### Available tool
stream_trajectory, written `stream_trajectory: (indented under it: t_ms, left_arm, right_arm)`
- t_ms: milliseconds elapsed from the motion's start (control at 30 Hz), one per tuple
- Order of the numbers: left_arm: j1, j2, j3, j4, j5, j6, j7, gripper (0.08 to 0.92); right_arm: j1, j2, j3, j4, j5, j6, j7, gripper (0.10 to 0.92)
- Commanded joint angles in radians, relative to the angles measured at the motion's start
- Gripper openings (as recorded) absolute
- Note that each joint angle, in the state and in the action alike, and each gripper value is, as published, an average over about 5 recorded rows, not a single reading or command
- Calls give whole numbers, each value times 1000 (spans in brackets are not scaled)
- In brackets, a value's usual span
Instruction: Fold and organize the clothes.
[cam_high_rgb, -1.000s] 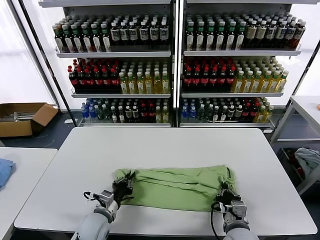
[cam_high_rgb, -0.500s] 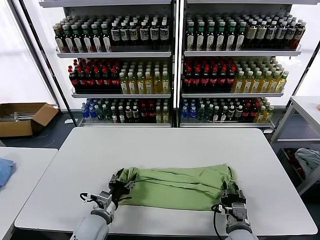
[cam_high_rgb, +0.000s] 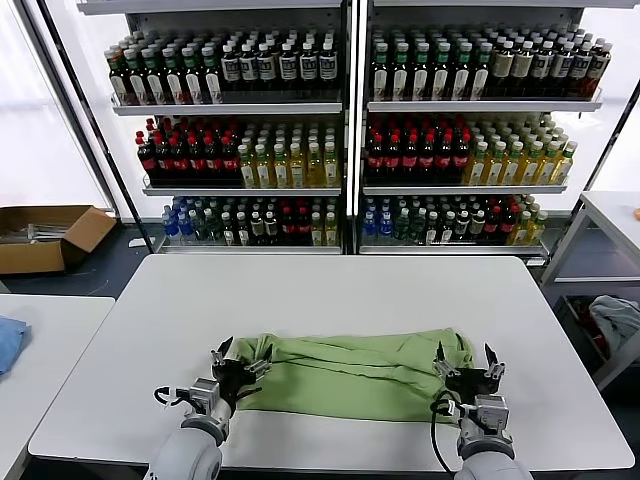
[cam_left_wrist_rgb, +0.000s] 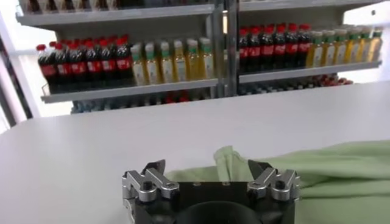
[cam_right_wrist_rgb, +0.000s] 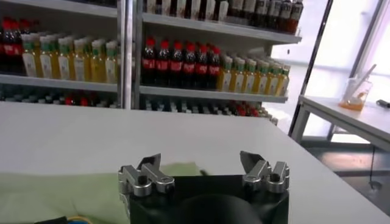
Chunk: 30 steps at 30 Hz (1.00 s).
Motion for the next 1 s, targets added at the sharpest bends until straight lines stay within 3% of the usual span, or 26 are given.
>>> stream_trajectory:
  t_ms: [33,500,1000]
  left_arm:
    - [4,-23,-12,15,-116,45,-59,823]
    - [30,-19,-17,25,-121,49,-39,811]
    - [16,-13,-25,38,-99,15,-26,402]
  right_arm:
    - [12,-1,-7,35,14,9,1,822]
    - [14,4,-25,36,12,11,-4,823]
    - [27,-7,-29,42,10,-5,2,823]
